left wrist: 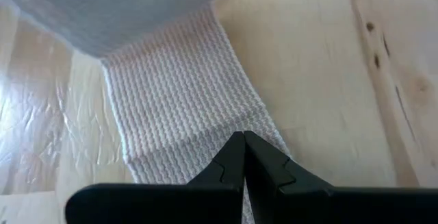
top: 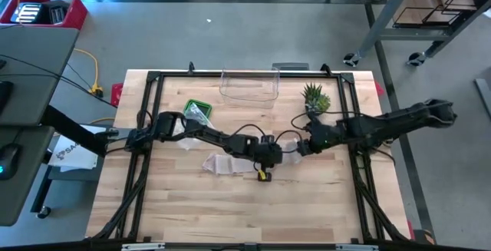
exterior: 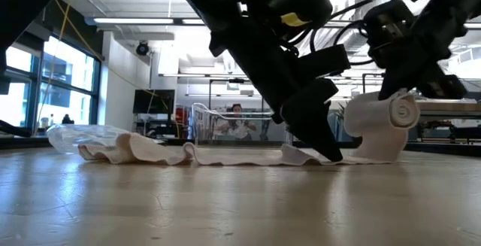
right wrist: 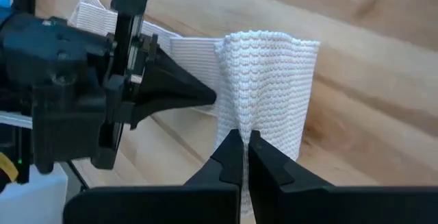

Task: Roll bandage
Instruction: Roll the bandage

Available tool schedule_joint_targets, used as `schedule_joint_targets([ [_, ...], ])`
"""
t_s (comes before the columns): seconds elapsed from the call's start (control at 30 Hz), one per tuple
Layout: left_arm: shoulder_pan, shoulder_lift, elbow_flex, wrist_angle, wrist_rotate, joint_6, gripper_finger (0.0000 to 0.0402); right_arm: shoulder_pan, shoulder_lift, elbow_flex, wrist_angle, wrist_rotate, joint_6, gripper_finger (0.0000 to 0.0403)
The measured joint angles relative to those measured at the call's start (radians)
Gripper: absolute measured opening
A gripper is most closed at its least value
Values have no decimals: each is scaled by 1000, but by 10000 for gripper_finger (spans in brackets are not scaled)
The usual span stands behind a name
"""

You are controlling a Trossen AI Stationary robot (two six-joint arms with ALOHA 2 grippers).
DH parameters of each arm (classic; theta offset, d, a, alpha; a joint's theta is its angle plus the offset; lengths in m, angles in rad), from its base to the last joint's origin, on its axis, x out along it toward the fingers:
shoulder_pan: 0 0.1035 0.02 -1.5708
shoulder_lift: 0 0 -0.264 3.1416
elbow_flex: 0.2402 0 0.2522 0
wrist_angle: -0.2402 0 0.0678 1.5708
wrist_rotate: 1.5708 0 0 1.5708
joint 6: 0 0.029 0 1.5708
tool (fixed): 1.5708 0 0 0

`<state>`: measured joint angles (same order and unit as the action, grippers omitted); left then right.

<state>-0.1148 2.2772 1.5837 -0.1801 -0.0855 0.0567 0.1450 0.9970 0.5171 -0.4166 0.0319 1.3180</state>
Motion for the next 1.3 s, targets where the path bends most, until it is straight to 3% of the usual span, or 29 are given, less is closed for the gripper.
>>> schedule_joint_targets([
  [0.2,9,-13,-1,-24,12,3,0,90,0,0,-2,125,121,0],
  [0.53,13,-48,-2,-81,-23,78,0,91,36,0,-27,137,90,0],
  [1.0,10,-198,-1,-264,-12,16,0,44,178,1,149,108,24,0],
  [1.3,10,-282,0,-340,-25,-41,0,37,195,6,174,106,-33,0],
])
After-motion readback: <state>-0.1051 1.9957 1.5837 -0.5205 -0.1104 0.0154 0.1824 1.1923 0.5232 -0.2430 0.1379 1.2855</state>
